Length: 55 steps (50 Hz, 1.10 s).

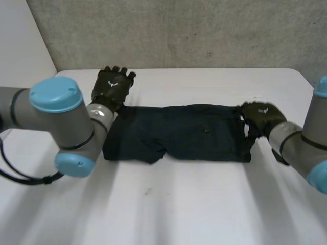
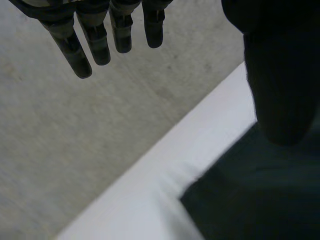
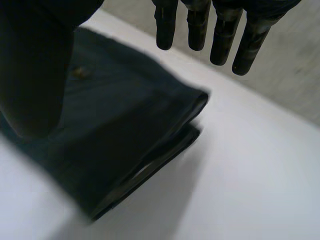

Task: Fold the shorts.

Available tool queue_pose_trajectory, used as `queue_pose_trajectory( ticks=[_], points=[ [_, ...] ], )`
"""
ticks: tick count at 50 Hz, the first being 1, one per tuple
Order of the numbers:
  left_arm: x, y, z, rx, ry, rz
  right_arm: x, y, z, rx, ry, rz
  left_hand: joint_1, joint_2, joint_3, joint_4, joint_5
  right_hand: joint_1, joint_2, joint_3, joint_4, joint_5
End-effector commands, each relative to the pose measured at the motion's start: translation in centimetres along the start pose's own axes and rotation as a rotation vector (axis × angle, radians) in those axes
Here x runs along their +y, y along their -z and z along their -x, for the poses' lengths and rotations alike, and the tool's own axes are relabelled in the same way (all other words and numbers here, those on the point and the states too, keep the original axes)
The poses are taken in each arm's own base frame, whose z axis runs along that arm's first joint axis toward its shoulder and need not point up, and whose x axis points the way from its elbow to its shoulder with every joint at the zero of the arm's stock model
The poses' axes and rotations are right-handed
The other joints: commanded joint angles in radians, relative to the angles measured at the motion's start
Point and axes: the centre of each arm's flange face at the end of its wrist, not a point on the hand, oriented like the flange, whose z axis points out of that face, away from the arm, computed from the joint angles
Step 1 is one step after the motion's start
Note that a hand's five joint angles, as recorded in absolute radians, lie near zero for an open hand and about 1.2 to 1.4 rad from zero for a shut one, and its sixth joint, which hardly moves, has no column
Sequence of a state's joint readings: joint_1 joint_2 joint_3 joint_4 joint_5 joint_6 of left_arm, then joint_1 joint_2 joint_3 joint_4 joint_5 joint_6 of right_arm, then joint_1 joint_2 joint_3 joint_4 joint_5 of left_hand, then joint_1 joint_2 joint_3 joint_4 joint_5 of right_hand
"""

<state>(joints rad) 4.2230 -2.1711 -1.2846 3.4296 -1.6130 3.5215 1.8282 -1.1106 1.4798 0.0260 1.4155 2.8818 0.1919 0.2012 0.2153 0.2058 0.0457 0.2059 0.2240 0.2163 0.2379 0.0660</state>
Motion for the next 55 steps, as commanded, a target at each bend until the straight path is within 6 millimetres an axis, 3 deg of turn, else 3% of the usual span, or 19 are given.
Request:
queue_pose_trajectory(
  ticks=[1, 9, 12, 13, 19, 25, 28, 34, 37, 38, 43, 45, 50, 51, 53, 54, 55],
  points=[
    [2.6, 3.4, -0.1, 0.076, 0.131, 0.143, 3.1, -0.4, 0.4, -0.031, -0.015, 0.027, -0.011, -0.020, -0.034, -0.025, -0.039, 0.164, 0.146, 0.153, 0.132, 0.129],
    [3.7, 4.0, 0.0, 0.075, 0.134, 0.182, 5.5, -2.9, 0.4, -0.018, 0.001, 0.013, -0.011, -0.020, -0.034, -0.025, -0.039, 0.527, 0.509, 0.517, 0.495, 0.493],
    [3.8, 4.0, 0.0, 0.074, 0.134, 0.186, 5.9, -3.7, 0.3, -0.013, -0.001, 0.012, -0.011, -0.020, -0.034, -0.025, -0.039, 0.946, 0.928, 0.936, 0.914, 0.912],
    [3.7, 4.0, 0.0, 0.072, 0.134, 0.185, 6.0, -3.9, 0.1, -0.006, -0.003, 0.014, -0.011, -0.020, -0.034, -0.025, -0.039, 1.188, 1.170, 1.178, 1.156, 1.153],
    [3.0, 4.2, 0.3, 0.065, 0.135, 0.169, 4.9, -3.2, -1.8, 0.048, -0.013, -0.008, -0.011, -0.020, -0.034, -0.025, -0.039, 1.190, 1.172, 1.180, 1.158, 1.156],
    [1.9, 4.6, 0.9, 0.055, 0.138, 0.144, 2.3, -1.0, -4.4, 0.121, -0.006, -0.055, -0.011, -0.020, -0.034, -0.025, -0.039, 1.190, 1.172, 1.180, 1.158, 1.156],
    [1.3, 5.0, 1.1, 0.050, 0.138, 0.134, 1.9, -0.3, -5.2, 0.146, 0.023, -0.039, -0.011, -0.020, -0.034, -0.025, -0.039, 1.190, 1.172, 1.180, 1.158, 1.156],
    [1.0, 6.2, 1.8, 0.043, 0.142, 0.165, 1.3, 0.6, -6.1, 0.180, 0.285, 0.043, -0.017, -0.026, -0.040, -0.030, -0.045, 1.190, 1.172, 1.180, 1.158, 1.156],
    [0.9, 6.5, 2.0, 0.041, 0.142, 0.174, -0.3, 0.5, -6.1, 0.208, 0.448, 0.008, -0.017, -0.027, -0.041, -0.031, -0.046, 1.190, 1.172, 1.180, 1.158, 1.156],
    [0.8, 6.6, 2.1, 0.037, 0.142, 0.173, -0.9, 0.4, -5.8, 0.205, 0.483, -0.010, -0.017, -0.027, -0.041, -0.031, -0.046, 1.190, 1.172, 1.180, 1.158, 1.156],
    [0.3, 6.7, 2.4, 0.026, 0.142, 0.159, -6.0, 0.8, 2.7, 0.063, 0.659, -0.271, -0.017, -0.027, -0.041, -0.031, -0.046, 1.190, 1.172, 1.180, 1.158, 1.156],
    [0.0, 6.7, 2.8, 0.016, 0.142, 0.148, -6.5, 0.7, 5.0, 0.013, 0.683, -0.331, -0.017, -0.027, -0.041, -0.031, -0.046, 1.190, 1.172, 1.180, 1.158, 1.156],
    [-0.8, 6.8, 3.4, 0.000, 0.144, 0.123, -5.7, 0.7, 12.3, -0.191, 0.773, -0.481, -0.017, -0.027, -0.041, -0.031, -0.046, 1.190, 1.172, 1.180, 1.158, 1.156],
    [-1.0, 6.8, 3.5, -0.002, 0.144, 0.117, -4.9, 1.4, 15.4, -0.289, 0.820, -0.533, -0.017, -0.027, -0.041, -0.031, -0.046, 1.190, 1.172, 1.180, 1.158, 1.156],
    [-1.2, 6.9, 3.6, -0.006, 0.145, 0.110, -3.7, 1.9, 17.9, -0.386, 0.855, -0.562, -0.017, -0.027, -0.041, -0.031, -0.046, 1.190, 1.172, 1.180, 1.158, 1.156],
    [-1.3, 6.9, 3.7, -0.006, 0.145, 0.108, -2.1, 2.4, 20.2, -0.492, 0.881, -0.584, -0.017, -0.027, -0.041, -0.031, -0.046, 1.190, 1.172, 1.180, 1.158, 1.156],
    [-1.3, 6.8, 3.7, -0.008, 0.147, 0.107, -1.5, 2.6, 20.9, -0.528, 0.887, -0.590, -0.017, -0.027, -0.041, -0.031, -0.046, 1.190, 1.172, 1.180, 1.158, 1.156]
  ],
)
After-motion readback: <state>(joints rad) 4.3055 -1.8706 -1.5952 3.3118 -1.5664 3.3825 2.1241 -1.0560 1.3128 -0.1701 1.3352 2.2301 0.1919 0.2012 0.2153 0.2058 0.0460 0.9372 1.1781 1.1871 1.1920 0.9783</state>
